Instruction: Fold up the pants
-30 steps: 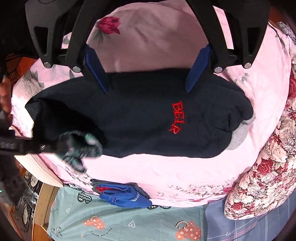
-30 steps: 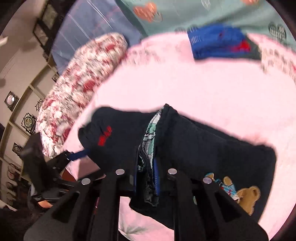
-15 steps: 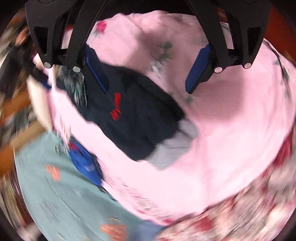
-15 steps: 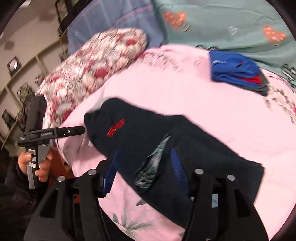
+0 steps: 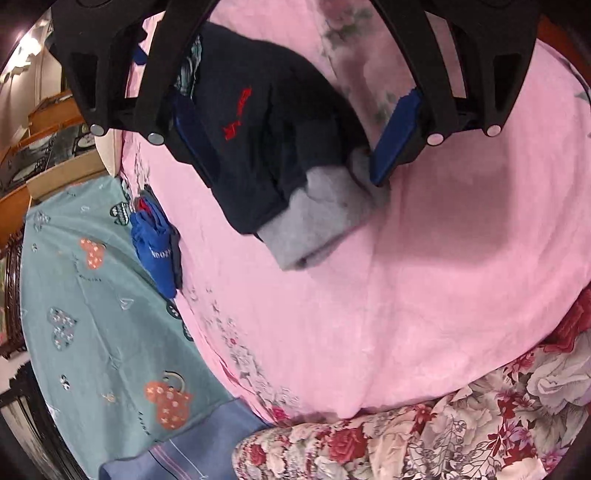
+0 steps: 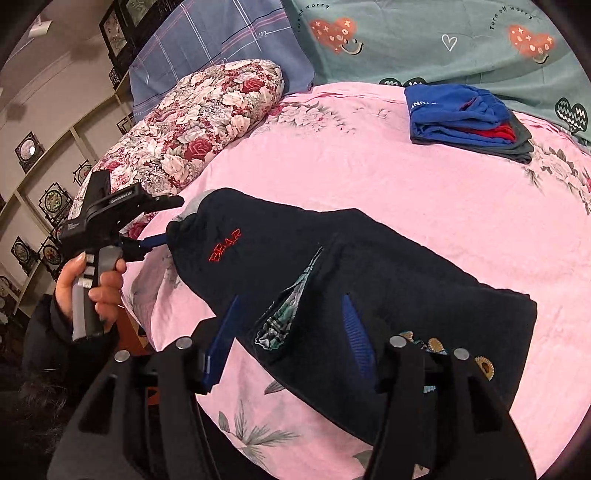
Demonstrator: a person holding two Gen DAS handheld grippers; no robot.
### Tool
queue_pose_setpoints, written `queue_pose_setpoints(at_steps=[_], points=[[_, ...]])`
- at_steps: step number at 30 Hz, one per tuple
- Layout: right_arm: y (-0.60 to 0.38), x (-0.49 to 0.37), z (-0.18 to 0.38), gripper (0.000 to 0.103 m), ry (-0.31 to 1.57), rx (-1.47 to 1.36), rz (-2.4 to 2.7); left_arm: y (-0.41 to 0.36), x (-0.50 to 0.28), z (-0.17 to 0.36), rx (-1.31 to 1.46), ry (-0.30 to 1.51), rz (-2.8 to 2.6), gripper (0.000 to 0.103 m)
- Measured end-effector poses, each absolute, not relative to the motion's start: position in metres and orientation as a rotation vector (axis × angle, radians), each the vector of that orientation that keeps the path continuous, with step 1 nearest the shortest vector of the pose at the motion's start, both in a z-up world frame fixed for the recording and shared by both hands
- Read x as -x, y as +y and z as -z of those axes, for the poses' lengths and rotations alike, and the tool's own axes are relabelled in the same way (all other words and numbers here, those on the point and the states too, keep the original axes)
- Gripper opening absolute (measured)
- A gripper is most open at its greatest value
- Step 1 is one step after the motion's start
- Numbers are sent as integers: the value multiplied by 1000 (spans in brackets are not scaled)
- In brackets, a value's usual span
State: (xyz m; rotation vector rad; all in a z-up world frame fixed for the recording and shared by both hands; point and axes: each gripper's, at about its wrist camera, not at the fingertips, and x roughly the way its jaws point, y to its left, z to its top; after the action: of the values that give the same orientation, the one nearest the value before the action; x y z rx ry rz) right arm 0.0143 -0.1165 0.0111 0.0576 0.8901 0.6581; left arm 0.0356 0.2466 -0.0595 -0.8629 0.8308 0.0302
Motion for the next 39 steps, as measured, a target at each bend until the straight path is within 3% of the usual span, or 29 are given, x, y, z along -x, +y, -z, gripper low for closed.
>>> queue_pose_setpoints(at_steps=[3, 8, 13, 25, 26, 27, 28, 29, 34, 39], points=[[-119, -16, -7, 58, 904, -73, -658, 246, -33, 48, 856, 793, 15, 83], [-119, -16, -5, 58, 911, -84, -673, 220, -21, 68, 853, 922, 36, 82], [-116, -17, -4, 58, 919, -85, -695, 213, 1, 70, 880, 905, 20, 82], [-125, -14, -2, 58, 912, -101, -691, 233, -45, 76, 986, 864, -33, 82], [-123, -14, 0, 53, 918, -91, -698, 233, -45, 76, 991, 861, -34, 81], [-121, -14, 2, 47, 922, -81, -699, 230, -45, 76, 975, 863, -30, 74], [-121, -15, 4, 34, 930, -77, -701, 223, -49, 77, 941, 875, -3, 40], [-121, -17, 7, 32, 947, -81, -704, 216, -51, 79, 914, 888, 28, 24], [-133, -16, 7, 32, 936, -112, -673, 202, -45, 68, 843, 847, 52, 19], [-173, -15, -4, 32, 881, -178, -589, 130, -23, -4, 563, 721, 207, 19]])
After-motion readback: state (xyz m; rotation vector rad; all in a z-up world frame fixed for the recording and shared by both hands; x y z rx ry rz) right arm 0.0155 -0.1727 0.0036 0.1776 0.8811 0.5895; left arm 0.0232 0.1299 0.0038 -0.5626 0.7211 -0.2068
